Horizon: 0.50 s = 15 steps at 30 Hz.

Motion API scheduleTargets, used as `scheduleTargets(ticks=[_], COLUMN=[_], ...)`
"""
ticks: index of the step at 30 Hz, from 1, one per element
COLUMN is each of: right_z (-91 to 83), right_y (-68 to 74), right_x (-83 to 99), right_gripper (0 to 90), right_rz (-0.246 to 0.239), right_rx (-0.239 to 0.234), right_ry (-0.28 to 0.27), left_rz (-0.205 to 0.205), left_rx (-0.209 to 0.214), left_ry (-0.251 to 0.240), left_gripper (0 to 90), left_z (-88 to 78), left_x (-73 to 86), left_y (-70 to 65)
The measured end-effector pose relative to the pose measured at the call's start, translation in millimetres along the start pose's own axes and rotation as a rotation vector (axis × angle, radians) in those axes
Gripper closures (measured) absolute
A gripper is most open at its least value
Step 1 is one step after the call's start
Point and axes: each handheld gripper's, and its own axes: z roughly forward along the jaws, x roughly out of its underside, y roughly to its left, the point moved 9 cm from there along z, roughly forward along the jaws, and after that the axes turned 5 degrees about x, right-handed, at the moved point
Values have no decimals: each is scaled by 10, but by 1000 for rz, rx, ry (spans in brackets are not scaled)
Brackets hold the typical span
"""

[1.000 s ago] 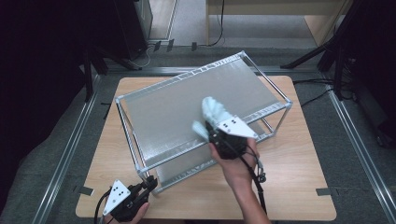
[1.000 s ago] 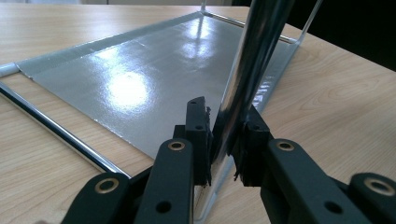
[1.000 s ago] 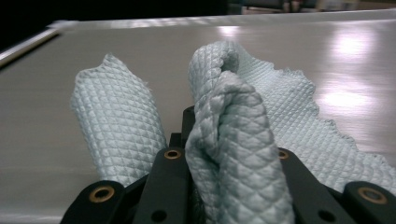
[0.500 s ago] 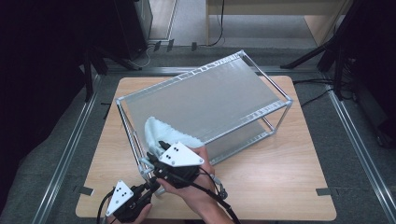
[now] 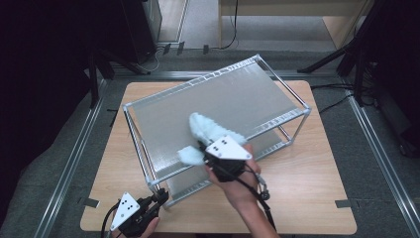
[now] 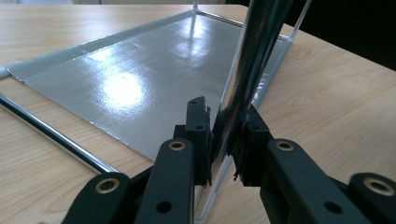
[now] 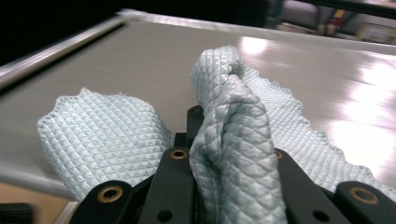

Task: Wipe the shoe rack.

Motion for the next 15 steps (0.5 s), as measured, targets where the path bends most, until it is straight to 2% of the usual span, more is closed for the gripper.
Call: scheduleTargets(ticks=[1,3,6,7,12,15], right_z=[-23,-63,-161,-214,-427,-606], right_y=[-184,-393,-763,-925,-1494,-1826], right_x=[28,60,114,136,237,294], right_gripper=[818,819,818,818,818,817], right_rz=[13,43,76,89,137,155], right_rx=[42,79,167,207,317,405], right_ry=[0,-3,-7,-6,6,12], left_rz=[-2,-3,-4,-4,-10,-11], left_rx=[1,-2,-6,-7,-12,-19], left_ry=[-2,-4,-4,-4,1,3], left_gripper=[782,781,782,782,782,781], left_z=[-2,-10,-28,-33,-68,-82], left_x=[1,4,9,10,19,21], left_y=[0,2,11,13,24,40])
